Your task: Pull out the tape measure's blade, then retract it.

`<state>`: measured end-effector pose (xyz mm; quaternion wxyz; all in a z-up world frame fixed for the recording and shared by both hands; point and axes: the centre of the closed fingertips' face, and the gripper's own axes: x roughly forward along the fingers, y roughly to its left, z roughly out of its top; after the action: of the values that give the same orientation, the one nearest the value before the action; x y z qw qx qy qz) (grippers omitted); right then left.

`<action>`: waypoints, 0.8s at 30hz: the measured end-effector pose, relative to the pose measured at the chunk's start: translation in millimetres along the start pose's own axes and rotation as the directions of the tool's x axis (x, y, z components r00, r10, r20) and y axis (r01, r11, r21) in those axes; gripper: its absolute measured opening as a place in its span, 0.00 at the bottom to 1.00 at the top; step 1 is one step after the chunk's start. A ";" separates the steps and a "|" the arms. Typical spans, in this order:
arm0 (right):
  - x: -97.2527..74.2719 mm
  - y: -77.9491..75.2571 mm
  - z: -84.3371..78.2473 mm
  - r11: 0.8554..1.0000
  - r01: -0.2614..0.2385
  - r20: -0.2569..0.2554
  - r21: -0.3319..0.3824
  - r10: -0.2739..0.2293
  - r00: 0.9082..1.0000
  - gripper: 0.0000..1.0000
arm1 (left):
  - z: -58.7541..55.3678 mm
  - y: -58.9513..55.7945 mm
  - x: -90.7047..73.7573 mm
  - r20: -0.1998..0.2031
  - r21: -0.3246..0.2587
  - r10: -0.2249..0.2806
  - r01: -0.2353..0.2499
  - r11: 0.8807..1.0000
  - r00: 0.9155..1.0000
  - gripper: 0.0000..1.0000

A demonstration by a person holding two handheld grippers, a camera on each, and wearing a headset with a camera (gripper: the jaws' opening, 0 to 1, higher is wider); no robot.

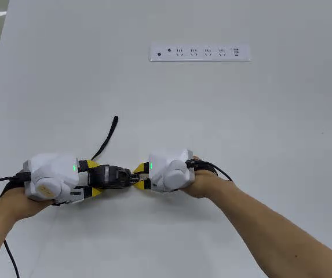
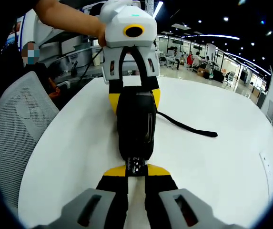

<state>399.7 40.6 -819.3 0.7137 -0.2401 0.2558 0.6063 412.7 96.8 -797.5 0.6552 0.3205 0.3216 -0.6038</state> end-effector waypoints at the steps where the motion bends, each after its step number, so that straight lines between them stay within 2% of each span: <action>1: -0.5 0.0 -0.2 1.000 0.000 0.000 0.000 0.000 1.000 0.10 | 0.0 0.0 0.0 0.000 0.000 0.000 0.000 1.000 1.000 0.29; 24: -13.5 0.0 -9.8 1.000 0.002 -0.014 0.000 -0.002 1.000 0.10 | 0.4 -0.2 -0.3 0.001 -0.001 0.002 -0.002 1.000 1.000 0.29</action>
<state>397.2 24.2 -817.8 0.7124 -0.2445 0.2608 0.6040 412.5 96.7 -797.0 0.6564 0.3199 0.3211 -0.6030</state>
